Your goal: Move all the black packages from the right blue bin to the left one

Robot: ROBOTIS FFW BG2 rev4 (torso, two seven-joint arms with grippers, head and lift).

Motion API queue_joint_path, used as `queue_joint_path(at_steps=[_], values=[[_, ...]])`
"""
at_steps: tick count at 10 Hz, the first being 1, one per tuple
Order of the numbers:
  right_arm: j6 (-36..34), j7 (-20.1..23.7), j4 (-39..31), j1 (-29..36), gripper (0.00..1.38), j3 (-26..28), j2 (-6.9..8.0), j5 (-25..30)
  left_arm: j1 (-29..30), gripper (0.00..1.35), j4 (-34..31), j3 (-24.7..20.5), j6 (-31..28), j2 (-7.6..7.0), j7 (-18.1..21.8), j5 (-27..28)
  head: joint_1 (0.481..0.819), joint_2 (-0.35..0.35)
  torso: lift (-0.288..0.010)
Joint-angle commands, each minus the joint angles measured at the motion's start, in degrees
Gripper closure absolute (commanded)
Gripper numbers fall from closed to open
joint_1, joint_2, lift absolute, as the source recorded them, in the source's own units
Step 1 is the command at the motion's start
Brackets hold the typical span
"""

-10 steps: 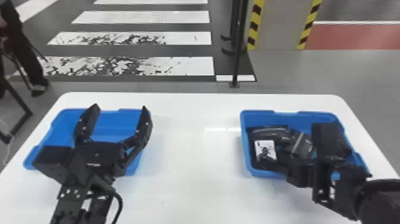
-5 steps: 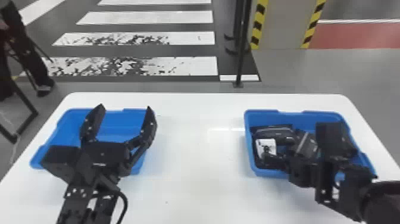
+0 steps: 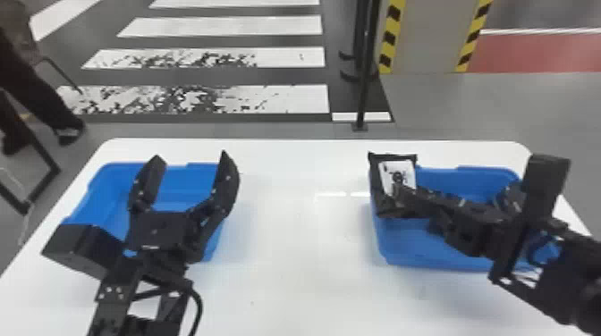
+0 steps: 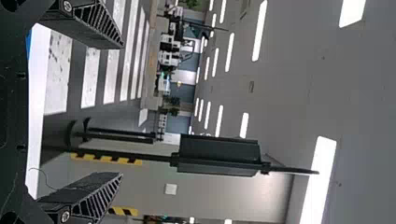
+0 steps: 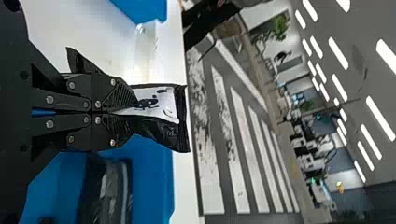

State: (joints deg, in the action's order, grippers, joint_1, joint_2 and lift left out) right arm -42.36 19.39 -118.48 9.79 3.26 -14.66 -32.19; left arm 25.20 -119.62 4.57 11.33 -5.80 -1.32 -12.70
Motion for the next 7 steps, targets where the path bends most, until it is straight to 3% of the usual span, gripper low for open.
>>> queue_joint_path(at_steps=[1, 2, 3, 7], values=[[1.9, 4.8, 2.7, -3.0, 1.13, -2.1, -0.99, -4.0, -0.9, 0.09, 0.0, 4.5, 2.0, -1.14, 2.0, -15.9, 0.695, 0.06, -0.169], [3.1, 9.2, 6.2, -6.0, 1.13, -6.0, -2.13, -7.8, -2.0, 0.11, 0.0, 6.5, 2.2, -1.67, 4.7, -24.2, 0.695, 0.066, -0.169], [3.8, 12.7, 9.4, -9.1, 1.13, -10.1, -3.1, -11.7, -3.0, 0.13, 0.0, 8.6, 1.8, -2.29, 6.1, -28.9, 0.695, 0.073, -0.169], [4.7, 13.5, 9.7, -11.6, 1.13, -16.9, -3.8, -16.6, -4.2, 0.13, 0.0, 7.9, -9.6, -2.37, 8.3, -24.6, 0.695, 0.134, -0.169]])
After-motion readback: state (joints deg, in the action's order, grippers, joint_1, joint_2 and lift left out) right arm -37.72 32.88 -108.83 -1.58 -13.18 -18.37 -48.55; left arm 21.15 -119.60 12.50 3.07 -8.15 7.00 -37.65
